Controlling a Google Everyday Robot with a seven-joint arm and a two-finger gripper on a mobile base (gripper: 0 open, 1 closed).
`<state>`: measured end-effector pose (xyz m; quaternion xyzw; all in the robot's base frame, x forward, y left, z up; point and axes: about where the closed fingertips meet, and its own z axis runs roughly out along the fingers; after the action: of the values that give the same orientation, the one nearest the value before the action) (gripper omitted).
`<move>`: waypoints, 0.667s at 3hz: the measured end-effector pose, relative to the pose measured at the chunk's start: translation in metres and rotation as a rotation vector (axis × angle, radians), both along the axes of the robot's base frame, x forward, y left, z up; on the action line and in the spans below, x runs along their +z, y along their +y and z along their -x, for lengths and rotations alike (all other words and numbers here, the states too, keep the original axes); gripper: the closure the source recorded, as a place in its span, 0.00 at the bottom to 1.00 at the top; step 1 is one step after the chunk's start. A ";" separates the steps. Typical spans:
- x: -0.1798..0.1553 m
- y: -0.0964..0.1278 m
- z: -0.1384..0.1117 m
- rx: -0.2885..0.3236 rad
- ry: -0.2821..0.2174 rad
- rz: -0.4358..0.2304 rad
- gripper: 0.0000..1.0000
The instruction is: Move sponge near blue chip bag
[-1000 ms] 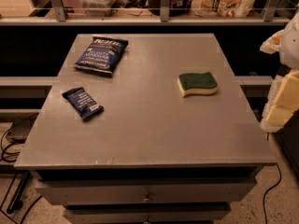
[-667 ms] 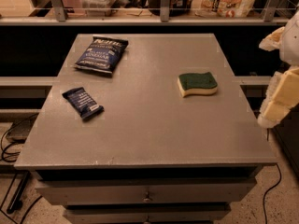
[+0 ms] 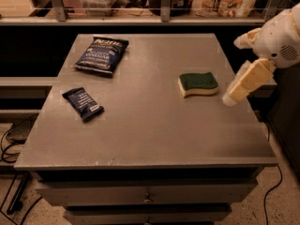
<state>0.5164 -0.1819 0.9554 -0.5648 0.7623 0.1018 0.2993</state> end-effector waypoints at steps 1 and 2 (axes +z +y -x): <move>-0.014 0.013 -0.038 -0.025 -0.008 -0.090 0.00; -0.035 0.019 -0.069 -0.062 0.000 -0.110 0.00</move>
Offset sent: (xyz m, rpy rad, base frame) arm 0.1095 0.0188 -0.0646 0.1158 0.0084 -0.1240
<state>0.5851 -0.1631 0.9205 -0.5235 0.7728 0.1344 0.3328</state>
